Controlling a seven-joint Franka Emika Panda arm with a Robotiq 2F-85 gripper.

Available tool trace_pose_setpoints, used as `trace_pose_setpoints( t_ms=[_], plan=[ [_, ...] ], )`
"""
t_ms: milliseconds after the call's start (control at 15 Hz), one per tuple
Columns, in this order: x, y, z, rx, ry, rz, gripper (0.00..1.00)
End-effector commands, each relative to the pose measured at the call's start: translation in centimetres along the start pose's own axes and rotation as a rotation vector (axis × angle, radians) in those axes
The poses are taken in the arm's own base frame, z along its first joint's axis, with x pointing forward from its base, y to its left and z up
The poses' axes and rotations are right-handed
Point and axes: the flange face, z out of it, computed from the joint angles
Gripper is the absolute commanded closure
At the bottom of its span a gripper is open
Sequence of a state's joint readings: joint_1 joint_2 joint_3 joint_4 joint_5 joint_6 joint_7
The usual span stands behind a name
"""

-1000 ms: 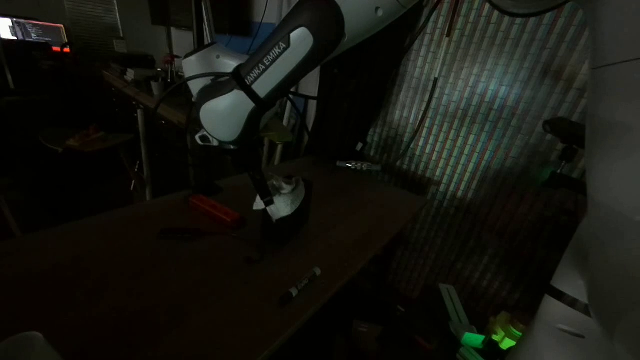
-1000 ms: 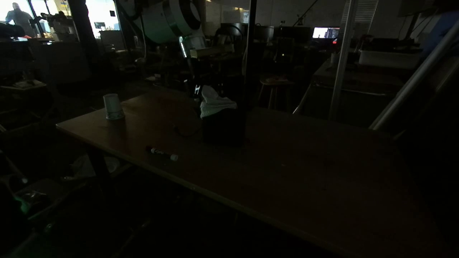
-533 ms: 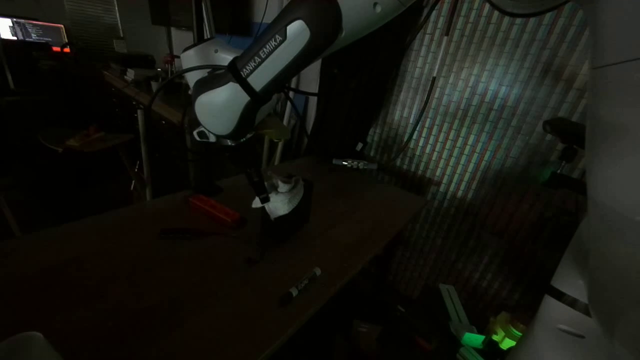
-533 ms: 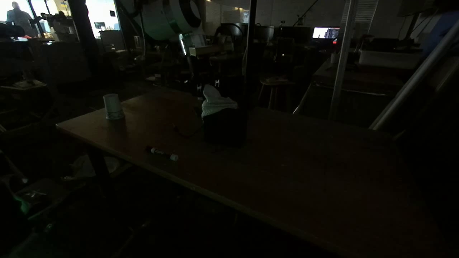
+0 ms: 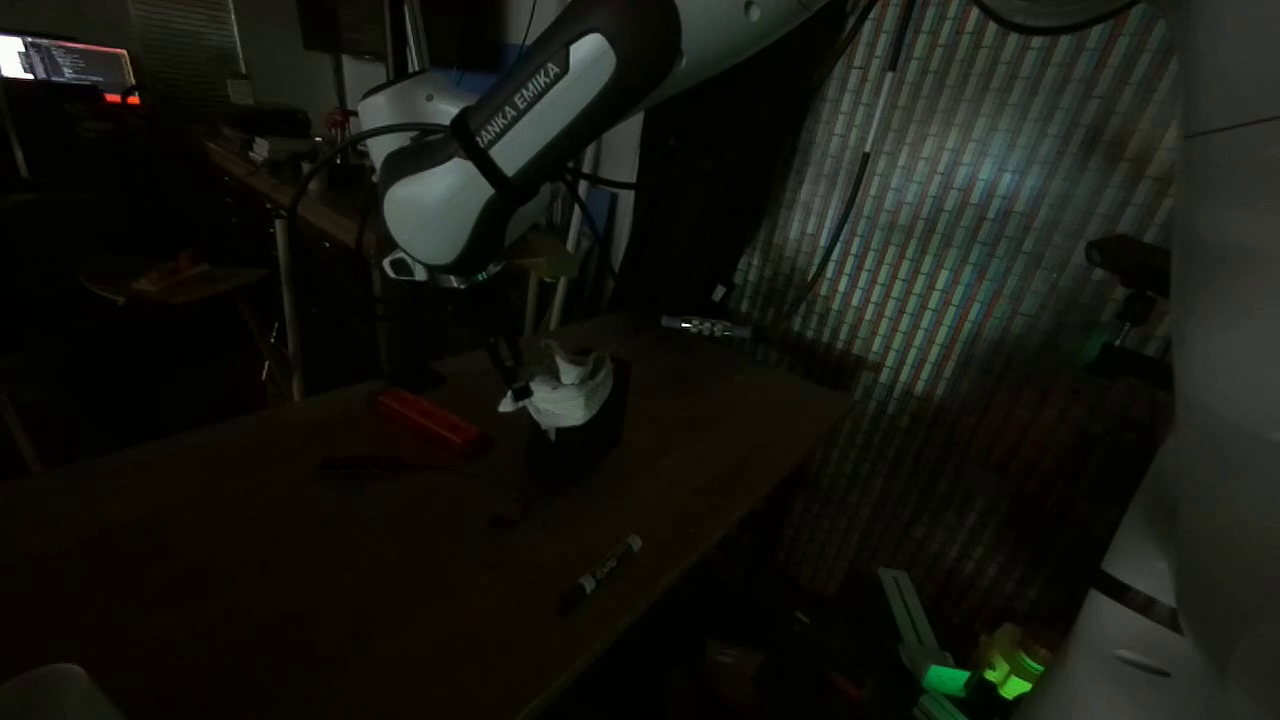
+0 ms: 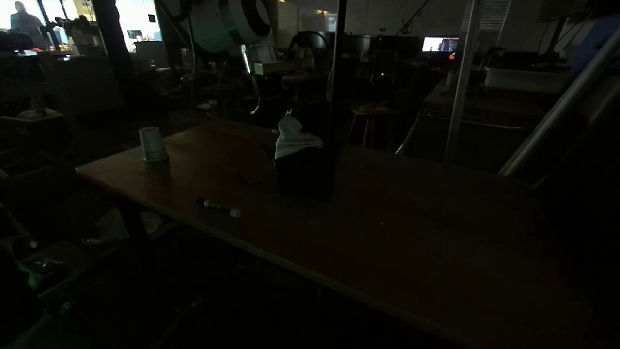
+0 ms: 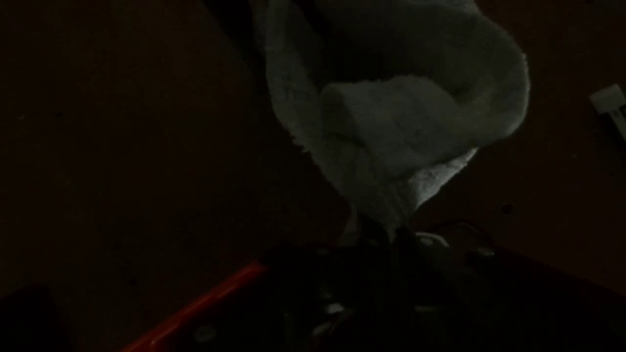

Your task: Put the white towel in the black basket.

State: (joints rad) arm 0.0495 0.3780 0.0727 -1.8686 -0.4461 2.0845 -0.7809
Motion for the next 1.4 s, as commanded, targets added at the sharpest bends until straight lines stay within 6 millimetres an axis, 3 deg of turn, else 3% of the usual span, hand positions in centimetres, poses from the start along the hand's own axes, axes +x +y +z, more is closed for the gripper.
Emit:
trace_pose_setpoints(
  t_ms=[0,267,800,1333],
  plan=[
    [-0.4,0.6,-1.2,0.010,0.008,-0.001,0.96],
    [-2.0,1.1,-2.1,-0.004,0.001,0.028,0.98],
    [-7.8,2.4,-4.9,0.077,0.015,0.170,0.97],
    [-7.9,1.9,-5.3,0.143,0.014,0.183,0.97]
  ],
)
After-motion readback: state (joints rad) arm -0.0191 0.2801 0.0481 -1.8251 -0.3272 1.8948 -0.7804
